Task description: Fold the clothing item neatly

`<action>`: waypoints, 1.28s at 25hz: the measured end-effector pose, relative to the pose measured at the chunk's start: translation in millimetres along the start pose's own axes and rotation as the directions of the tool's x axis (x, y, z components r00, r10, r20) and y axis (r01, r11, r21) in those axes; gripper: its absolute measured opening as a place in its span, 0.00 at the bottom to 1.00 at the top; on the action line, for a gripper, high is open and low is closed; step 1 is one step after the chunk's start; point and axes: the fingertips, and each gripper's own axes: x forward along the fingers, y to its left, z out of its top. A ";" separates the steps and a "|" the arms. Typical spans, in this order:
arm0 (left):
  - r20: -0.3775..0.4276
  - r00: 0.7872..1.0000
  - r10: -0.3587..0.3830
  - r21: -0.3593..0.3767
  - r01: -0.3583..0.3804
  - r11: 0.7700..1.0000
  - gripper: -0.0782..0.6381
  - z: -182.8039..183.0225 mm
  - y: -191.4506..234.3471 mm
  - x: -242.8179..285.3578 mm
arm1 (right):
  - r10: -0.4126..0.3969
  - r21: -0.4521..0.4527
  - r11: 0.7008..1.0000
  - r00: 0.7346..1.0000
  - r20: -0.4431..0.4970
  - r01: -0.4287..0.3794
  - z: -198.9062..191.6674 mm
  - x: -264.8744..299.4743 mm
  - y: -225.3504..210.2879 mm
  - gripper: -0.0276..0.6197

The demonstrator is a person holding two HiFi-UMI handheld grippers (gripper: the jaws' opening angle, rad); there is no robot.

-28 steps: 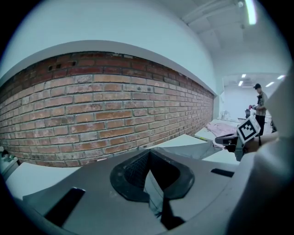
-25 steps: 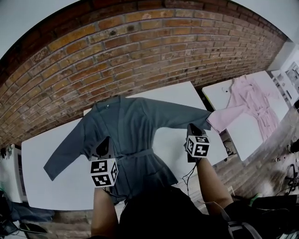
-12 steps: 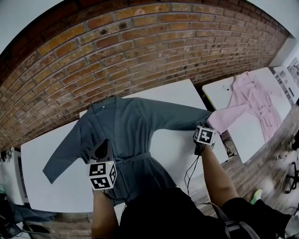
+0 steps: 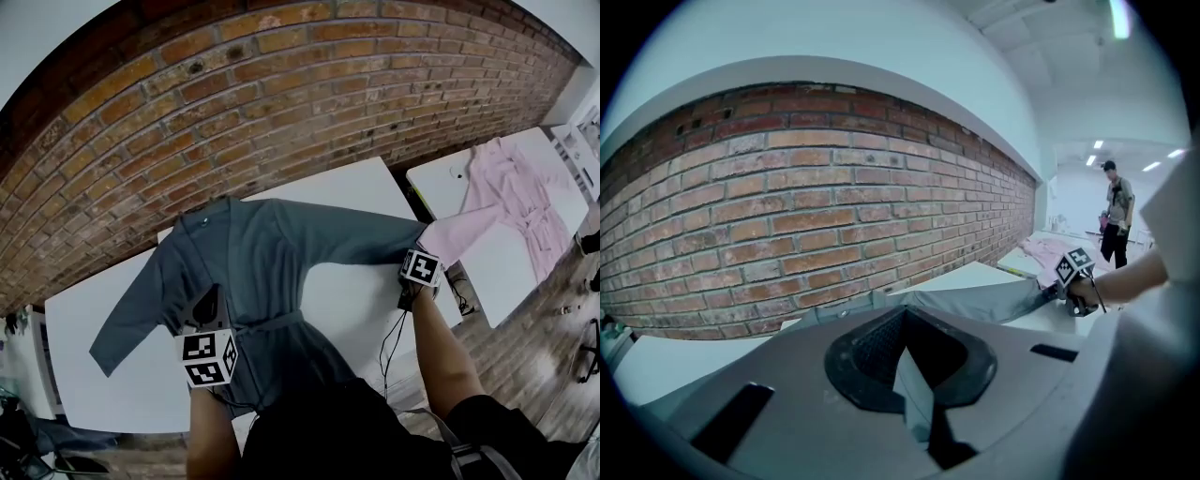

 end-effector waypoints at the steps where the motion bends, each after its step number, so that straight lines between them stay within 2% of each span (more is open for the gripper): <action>1: -0.001 1.000 -0.003 0.002 0.003 1.000 0.10 0.1 -1.1 1.3 | -0.002 -0.005 1.000 1.000 -0.001 0.002 0.3 0.4 0.2 0.28; 4: -0.005 1.000 -0.014 0.007 0.014 1.000 0.10 -0.3 -4.6 5.2 | -0.010 -0.029 1.000 1.000 -0.007 0.009 1.4 -0.1 3.3 0.28; 6: -0.009 1.000 -0.019 0.009 0.019 1.000 0.10 -1.8 -7.3 6.8 | 0.000 -0.052 0.999 1.000 -0.027 -0.001 -1.3 -0.5 9.5 0.21; 9: -0.013 1.000 -0.019 0.007 0.019 1.000 0.10 -4.5 -8.5 7.0 | -0.009 -0.128 0.992 0.999 -0.054 0.002 -7.0 0.3 20.7 0.11; 12: -0.012 1.000 -0.013 0.009 0.013 1.000 0.10 -5.3 -7.9 4.4 | -0.031 -0.213 0.977 0.999 -0.034 0.023 -1.1 1.3 24.6 0.08; 17: -0.012 1.000 0.012 -0.002 -0.012 1.000 0.10 -8.4 2.4 -4.5 | 0.022 -0.204 0.979 0.999 -0.037 -0.030 1.2 1.5 29.3 0.08; 20: -0.006 1.000 0.026 -0.011 -0.026 1.000 0.10 -9.7 7.6 -10.8 | 0.053 -0.191 0.980 0.999 0.011 -0.050 9.3 -5.6 38.6 0.08; 24: -0.008 0.999 0.035 -0.016 -0.035 0.999 0.10 -12.9 10.5 -17.5 | 0.104 -0.238 0.968 0.990 0.098 -0.078 33.7 -21.5 63.2 0.08; 28: -0.005 0.999 0.045 -0.018 -0.045 0.999 0.10 -16.5 15.8 -25.6 | 0.187 -0.268 0.953 0.969 0.158 -0.140 57.1 -40.2 94.0 0.08; 32: 0.005 0.998 0.065 -0.037 -0.064 0.997 0.10 -15.1 27.2 -35.8 | 0.244 -0.320 0.932 0.946 0.213 -0.169 81.9 -61.4 125.3 0.08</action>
